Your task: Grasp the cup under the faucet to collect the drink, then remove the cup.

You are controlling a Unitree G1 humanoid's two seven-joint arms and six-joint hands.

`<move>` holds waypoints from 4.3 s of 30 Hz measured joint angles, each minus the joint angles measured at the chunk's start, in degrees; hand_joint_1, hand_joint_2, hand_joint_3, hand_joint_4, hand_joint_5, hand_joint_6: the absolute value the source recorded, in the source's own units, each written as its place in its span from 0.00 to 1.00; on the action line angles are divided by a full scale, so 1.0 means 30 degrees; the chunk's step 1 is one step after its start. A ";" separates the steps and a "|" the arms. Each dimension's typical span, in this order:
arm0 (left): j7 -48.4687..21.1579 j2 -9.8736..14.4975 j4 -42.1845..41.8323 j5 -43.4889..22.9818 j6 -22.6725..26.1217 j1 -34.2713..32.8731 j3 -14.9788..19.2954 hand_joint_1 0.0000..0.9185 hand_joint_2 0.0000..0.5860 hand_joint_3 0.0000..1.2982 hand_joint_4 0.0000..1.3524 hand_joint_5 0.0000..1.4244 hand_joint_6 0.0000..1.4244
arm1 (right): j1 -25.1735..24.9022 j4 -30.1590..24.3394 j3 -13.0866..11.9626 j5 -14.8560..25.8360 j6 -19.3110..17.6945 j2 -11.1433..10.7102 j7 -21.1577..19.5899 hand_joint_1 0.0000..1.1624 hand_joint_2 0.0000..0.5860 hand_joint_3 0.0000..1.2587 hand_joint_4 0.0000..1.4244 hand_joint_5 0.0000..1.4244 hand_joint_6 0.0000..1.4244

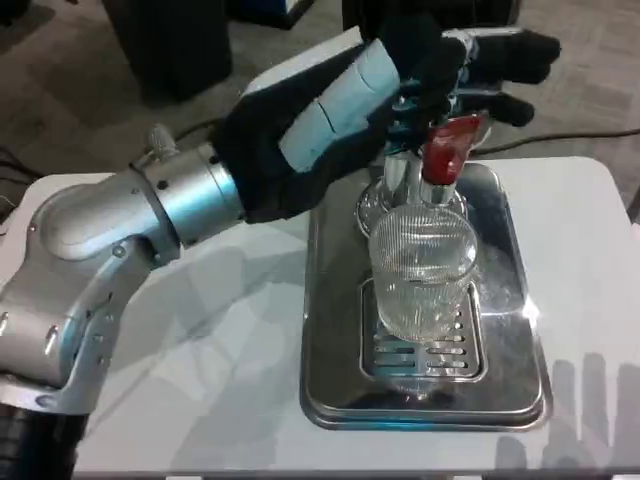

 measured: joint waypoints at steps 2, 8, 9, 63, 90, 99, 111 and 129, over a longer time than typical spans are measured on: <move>-0.0142 0.0030 0.0002 0.0379 -0.0449 0.0016 -0.0192 0.00 0.10 0.16 0.08 0.13 0.06 | 0.0002 0.0000 -0.0035 0.0193 0.0019 0.0000 0.0009 0.06 0.74 0.10 0.00 0.00 0.09; -0.0277 0.0166 0.0001 0.1125 -0.1521 0.0257 -0.0478 0.00 0.11 0.16 0.08 0.13 0.06 | 0.0038 0.0000 -0.0366 0.0516 0.0038 -0.0001 0.0026 0.06 0.74 0.10 0.00 0.00 0.09; -0.0280 0.0241 0.0000 0.1407 -0.1815 0.0303 -0.0581 0.00 0.11 0.16 0.08 0.13 0.06 | 0.0051 0.0000 -0.0432 0.0592 0.0038 -0.0001 0.0028 0.06 0.74 0.10 0.00 0.00 0.09; -0.0110 0.2067 0.0201 0.5976 -0.8144 0.1314 -0.1354 0.00 0.17 0.14 0.04 0.09 0.04 | -0.1926 -0.0010 0.1977 0.6886 0.7515 -0.1435 0.2191 0.15 0.25 0.00 0.00 0.02 0.18; -0.0104 0.2763 0.0189 0.5947 -0.8444 0.1336 -0.1105 0.02 0.18 0.17 0.07 0.10 0.04 | -0.4883 0.4746 0.7647 0.4310 0.8326 -0.2372 -0.4329 0.14 0.26 0.00 0.00 0.00 0.15; -0.0104 0.2810 0.0187 0.5947 -0.8446 0.1353 -0.0915 0.02 0.18 0.18 0.08 0.10 0.04 | -0.6679 0.6501 0.8210 0.4850 0.8616 -0.2424 -0.5562 0.08 0.26 0.00 0.00 0.01 0.16; -0.0103 0.2963 0.0187 0.5868 -0.8470 0.1474 -0.0484 0.02 0.17 0.19 0.09 0.11 0.05 | -0.8286 0.7775 0.8774 0.5624 0.9243 -0.2615 -0.6012 0.01 0.22 0.00 0.00 0.02 0.16; -0.0104 0.3015 0.0400 0.5783 -0.8662 0.1539 -0.0114 0.02 0.17 0.20 0.10 0.12 0.05 | -0.9654 0.9278 0.9357 0.6921 0.9704 -0.2904 -0.6847 0.00 0.19 0.00 0.00 0.03 0.17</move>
